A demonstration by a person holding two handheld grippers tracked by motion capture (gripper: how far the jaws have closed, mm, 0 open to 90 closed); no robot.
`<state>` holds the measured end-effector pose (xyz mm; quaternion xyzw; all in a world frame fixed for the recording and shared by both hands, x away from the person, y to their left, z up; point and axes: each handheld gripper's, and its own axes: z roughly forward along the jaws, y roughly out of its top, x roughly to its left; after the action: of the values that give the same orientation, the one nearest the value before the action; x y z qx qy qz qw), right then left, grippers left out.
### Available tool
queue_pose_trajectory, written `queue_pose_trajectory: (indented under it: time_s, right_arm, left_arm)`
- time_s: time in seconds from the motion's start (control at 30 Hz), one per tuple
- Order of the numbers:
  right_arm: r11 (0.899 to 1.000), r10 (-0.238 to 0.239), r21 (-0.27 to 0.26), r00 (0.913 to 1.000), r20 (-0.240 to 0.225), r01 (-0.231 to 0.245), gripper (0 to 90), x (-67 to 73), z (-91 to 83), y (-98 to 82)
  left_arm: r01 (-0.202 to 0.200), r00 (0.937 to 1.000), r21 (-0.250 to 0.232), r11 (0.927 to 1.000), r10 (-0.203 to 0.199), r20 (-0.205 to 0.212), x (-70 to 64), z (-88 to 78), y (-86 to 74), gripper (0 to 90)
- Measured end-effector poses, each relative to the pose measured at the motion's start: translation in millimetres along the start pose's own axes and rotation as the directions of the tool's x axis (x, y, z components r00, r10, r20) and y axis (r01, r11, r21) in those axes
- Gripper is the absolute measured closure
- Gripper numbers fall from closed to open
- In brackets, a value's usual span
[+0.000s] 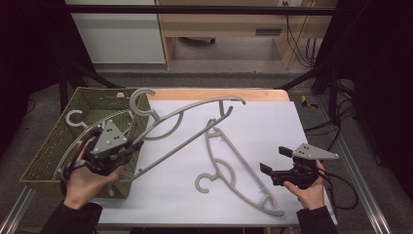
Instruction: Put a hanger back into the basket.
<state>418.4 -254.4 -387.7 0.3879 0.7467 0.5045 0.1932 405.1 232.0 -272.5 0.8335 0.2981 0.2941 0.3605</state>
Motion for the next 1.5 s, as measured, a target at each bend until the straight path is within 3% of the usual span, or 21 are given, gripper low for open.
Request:
queue_pose_trajectory:
  time_s: [0.37, 0.73, 1.0, 1.27, 1.5]
  right_arm:
    - [1.000, -0.003, 0.003, 1.0000, 0.002, 0.003, 6.5, -0.5, 0.8, -0.4]
    - [1.000, -0.006, 0.016, 1.0000, 0.002, 0.006, 6.5, -0.1, 2.0, -0.9]
    - [1.000, 0.000, 0.017, 1.0000, 0.000, 0.000, 6.5, 0.5, 3.7, -1.3]
    - [1.000, -0.002, 0.018, 1.0000, 0.000, 0.002, 6.5, -0.1, 4.1, -1.6]
    - [1.000, -0.006, 0.023, 1.0000, 0.001, 0.006, 6.4, 0.2, 5.3, -1.9]
  left_arm:
    - [0.048, 0.9933, 0.021, 0.9986, -0.045, -0.106, 53.6, -18.5, -8.1, 81.6]
    - [0.076, 0.9867, 0.052, 0.9958, -0.067, -0.148, 95.7, -16.1, -34.5, 81.6]
    - [0.072, 0.9837, 0.078, 0.9943, -0.058, -0.170, 114.4, -7.1, -54.4, 81.6]
    - [0.103, 0.9789, 0.103, 0.9894, -0.082, -0.187, 127.4, -5.6, -68.8, 81.5]
    - [0.131, 0.9708, 0.122, 0.9839, -0.102, -0.217, 140.9, -7.4, -87.1, 81.5]
